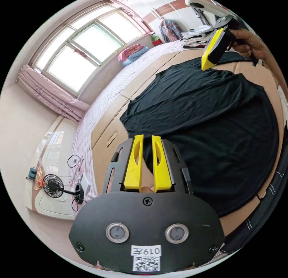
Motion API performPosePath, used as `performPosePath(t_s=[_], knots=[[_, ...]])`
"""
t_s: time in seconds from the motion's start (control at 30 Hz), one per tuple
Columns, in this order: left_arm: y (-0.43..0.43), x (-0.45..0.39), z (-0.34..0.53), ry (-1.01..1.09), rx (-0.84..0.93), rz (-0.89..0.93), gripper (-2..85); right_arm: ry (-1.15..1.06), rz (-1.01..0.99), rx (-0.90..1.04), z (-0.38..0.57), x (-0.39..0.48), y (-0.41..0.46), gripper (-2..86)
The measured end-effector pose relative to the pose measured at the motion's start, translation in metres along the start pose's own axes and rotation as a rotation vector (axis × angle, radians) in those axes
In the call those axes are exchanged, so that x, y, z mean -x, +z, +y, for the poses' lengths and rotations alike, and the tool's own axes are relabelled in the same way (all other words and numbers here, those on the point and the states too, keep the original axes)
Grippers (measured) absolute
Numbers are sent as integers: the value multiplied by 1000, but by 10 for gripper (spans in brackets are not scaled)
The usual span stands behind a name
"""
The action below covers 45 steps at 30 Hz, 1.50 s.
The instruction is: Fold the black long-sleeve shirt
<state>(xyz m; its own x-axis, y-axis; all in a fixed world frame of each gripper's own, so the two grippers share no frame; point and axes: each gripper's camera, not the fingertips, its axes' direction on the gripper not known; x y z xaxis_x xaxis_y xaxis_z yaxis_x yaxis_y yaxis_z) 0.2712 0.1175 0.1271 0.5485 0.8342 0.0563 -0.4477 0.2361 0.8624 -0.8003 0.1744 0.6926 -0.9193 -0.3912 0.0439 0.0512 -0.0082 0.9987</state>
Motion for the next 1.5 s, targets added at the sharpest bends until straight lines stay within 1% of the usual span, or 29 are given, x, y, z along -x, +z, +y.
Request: performPosePath(t_s=[0.03, 0.1, 0.17, 0.3, 0.37, 0.43, 0.6, 0.97, 1.07, 1.17, 1.3, 1.5], knots=[[8, 16, 3, -21, 44, -40, 9, -13, -5, 8, -20, 2, 11, -6], [20, 38, 9, -52, 102, -57, 11, -45, -17, 9, -47, 5, 24, -6], [35, 64, 17, -91, 138, -15, 15, -56, -5, 11, -75, 6, 42, -7], [49, 88, 22, -95, 117, 49, 24, -47, -2, 28, -110, -1, 70, -7], [54, 100, 20, -97, 78, 122, 33, -29, -35, 36, -132, -11, 88, -7], [60, 111, 19, -104, 70, 151, 37, -16, -51, 44, -149, -18, 101, -7], [70, 133, 13, -80, 62, 220, 28, -29, 1, 90, -198, -26, 137, -6], [80, 162, 9, -33, 82, 233, 13, -62, 26, 154, -309, -48, 228, -2], [79, 169, 11, -35, 91, 230, 12, -62, -7, 156, -334, -55, 252, 6], [78, 177, 12, -43, 98, 230, 12, -70, -62, 147, -355, -61, 272, 22], [78, 183, 14, -52, 102, 223, 11, -57, -77, 175, -377, -69, 295, 46], [77, 190, 14, -54, 108, 213, 11, -59, -66, 223, -402, -76, 327, 33]])
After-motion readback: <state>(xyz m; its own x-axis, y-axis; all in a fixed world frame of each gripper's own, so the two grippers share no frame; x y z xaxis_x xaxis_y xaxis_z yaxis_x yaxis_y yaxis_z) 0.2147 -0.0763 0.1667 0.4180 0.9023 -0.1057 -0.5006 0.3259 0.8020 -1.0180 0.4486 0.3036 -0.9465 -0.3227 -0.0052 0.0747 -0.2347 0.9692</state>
